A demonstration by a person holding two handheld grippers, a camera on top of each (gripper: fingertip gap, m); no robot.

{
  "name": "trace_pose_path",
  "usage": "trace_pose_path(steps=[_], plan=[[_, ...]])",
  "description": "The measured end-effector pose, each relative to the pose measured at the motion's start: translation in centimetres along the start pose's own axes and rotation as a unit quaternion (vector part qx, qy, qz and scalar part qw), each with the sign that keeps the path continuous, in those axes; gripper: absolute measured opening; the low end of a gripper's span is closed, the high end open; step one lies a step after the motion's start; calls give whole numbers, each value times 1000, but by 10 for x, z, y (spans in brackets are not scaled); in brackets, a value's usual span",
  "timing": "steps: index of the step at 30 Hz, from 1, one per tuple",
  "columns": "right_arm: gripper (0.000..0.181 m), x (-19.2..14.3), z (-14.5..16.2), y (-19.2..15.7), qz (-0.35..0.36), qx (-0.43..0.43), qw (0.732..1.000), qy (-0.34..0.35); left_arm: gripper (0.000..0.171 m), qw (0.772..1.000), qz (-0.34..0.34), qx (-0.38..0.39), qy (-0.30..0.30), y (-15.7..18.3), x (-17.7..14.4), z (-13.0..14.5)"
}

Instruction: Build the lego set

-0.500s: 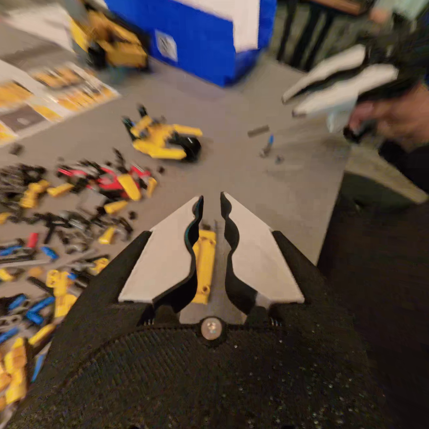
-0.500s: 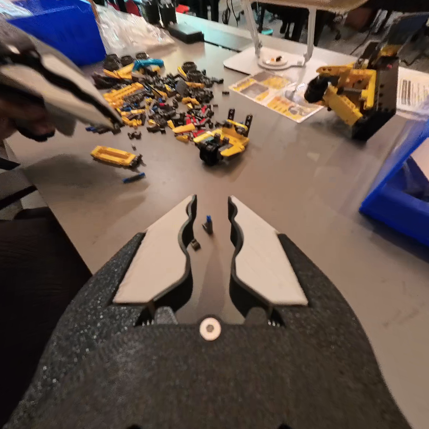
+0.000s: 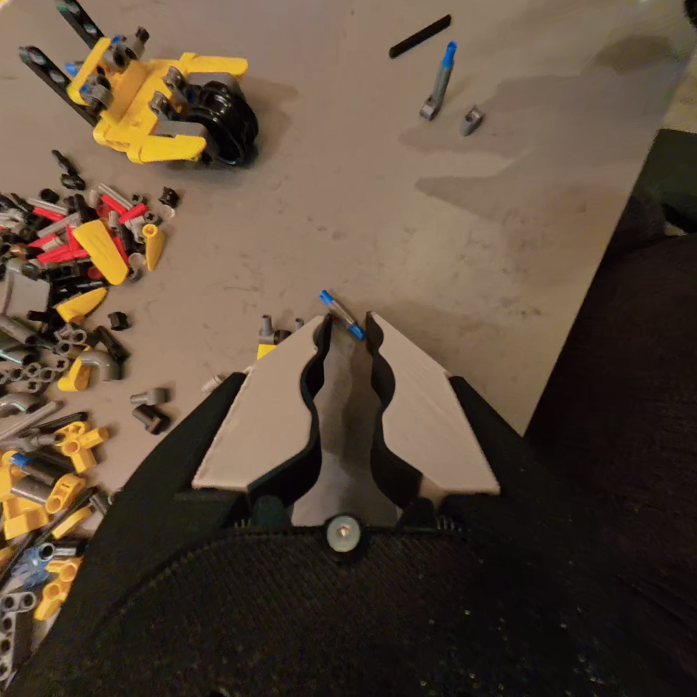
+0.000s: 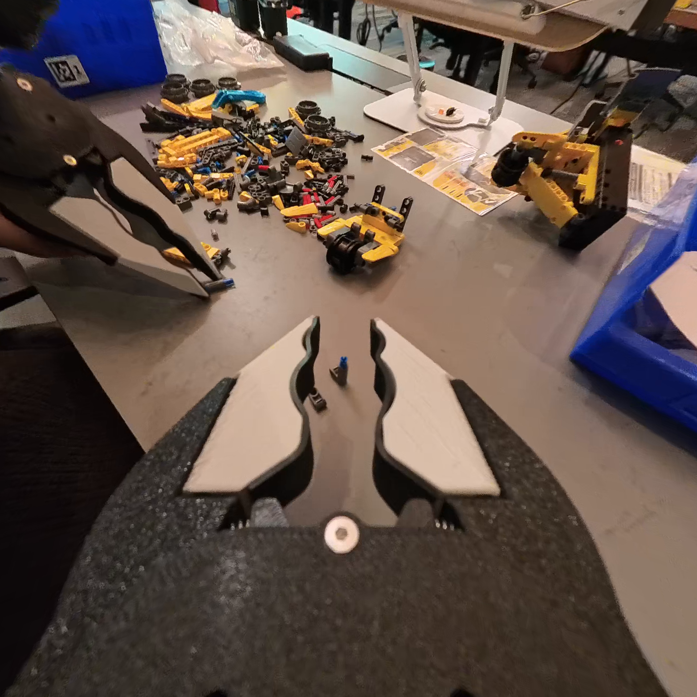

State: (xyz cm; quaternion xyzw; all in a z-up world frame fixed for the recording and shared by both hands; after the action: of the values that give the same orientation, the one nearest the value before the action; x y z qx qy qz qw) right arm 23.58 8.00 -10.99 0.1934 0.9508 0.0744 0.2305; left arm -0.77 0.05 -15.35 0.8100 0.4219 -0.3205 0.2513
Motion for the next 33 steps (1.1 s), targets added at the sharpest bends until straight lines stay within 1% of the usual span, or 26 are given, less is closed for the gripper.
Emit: trace_pose_path(steps=[2,6,8,10,13,15,17,20,22,24,27,29,32,33], plan=[[26,-1,0,1,-8,15,1000,10,6,1000,-7,5,11,1,1,-2],[28,2,0,-3,-44,39,998,23,4,999,20,-2,30,8,8,-6],[29,5,-1,-8,-77,52,995,24,4,998,38,6,54,14,8,-9],[30,7,-3,-15,-131,78,988,31,4,994,60,29,87,22,4,-14],[35,12,-3,-27,-236,140,960,50,4,982,88,87,145,36,-4,-18],[35,16,1,-32,-279,191,939,57,4,968,108,134,181,48,-10,-19],[35,20,7,-34,-311,248,916,61,4,957,108,170,211,57,-15,-19],[32,25,16,-36,-351,312,881,60,4,951,99,191,221,64,-15,-19],[30,26,18,-37,-361,327,871,56,4,951,100,196,217,66,-13,-19],[23,26,18,-37,-373,335,864,53,4,950,99,206,214,68,-11,-18],[21,28,18,-39,-388,336,858,33,4,947,104,217,212,71,-9,-17],[14,29,18,-40,-394,331,857,22,4,947,105,220,207,71,-7,-16],[7,29,17,-39,-389,323,863,19,4,947,108,220,209,70,-6,-15],[7,29,16,-38,-387,322,864,23,7,947,111,216,210,69,-7,-15]])
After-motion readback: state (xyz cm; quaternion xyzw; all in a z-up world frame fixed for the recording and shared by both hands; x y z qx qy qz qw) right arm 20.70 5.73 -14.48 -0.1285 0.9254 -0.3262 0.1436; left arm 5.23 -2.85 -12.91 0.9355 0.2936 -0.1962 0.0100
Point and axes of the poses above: each gripper's, where its closed fingertips meet, x out along the fingers, z out of its underside, y = z × x across the jaws, the point moved 10 cm from there along -x, back along the fingers, and after that the axes turned 11 degrees about -x, right-handed, at the moved point
